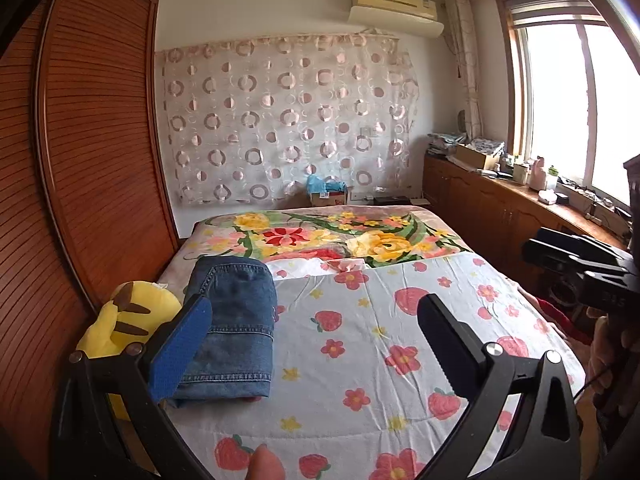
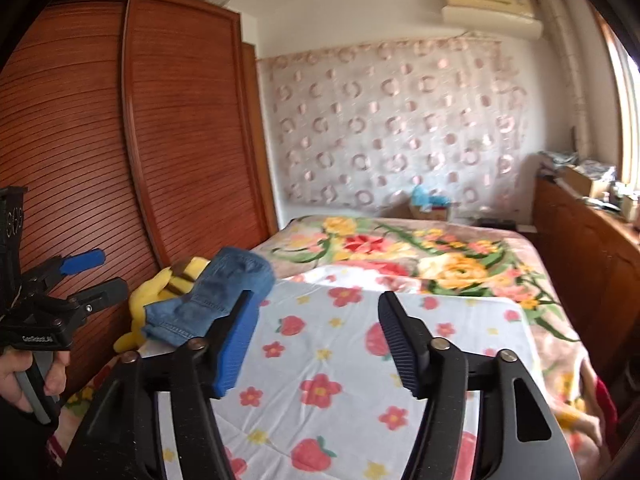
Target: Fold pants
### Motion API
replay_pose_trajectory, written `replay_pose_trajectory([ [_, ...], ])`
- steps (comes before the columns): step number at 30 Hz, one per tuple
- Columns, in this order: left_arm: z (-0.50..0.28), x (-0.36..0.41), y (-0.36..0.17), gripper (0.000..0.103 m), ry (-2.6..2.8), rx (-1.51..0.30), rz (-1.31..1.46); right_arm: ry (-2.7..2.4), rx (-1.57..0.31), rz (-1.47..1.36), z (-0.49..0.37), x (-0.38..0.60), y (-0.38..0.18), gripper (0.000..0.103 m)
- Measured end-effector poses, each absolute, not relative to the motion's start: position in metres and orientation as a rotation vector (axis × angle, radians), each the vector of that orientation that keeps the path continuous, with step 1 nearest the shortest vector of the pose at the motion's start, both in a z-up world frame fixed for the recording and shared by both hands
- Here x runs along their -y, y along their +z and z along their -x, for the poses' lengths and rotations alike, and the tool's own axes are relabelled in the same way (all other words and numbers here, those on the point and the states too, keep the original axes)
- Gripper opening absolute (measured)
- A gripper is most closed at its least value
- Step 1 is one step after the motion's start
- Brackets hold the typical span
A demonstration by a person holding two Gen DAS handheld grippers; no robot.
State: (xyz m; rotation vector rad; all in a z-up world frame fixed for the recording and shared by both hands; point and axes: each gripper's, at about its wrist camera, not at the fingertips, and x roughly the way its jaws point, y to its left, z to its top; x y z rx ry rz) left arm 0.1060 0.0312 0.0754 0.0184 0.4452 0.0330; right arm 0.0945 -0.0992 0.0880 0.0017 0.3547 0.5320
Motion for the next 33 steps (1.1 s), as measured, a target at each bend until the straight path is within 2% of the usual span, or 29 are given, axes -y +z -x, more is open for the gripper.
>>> replay_pose_trajectory([
  [13,-0.090,-0.001,0.076,0.103,-0.001,-0.441,-0.017,0.397,-0.325,-0.003,-0.051,0.088,0.090,0.066],
  [33,-0.078,0.006,0.080,0.103,0.013,-0.440,-0.005,0.391,-0.314,-0.008,-0.049,0.093,0.086,0.066],
])
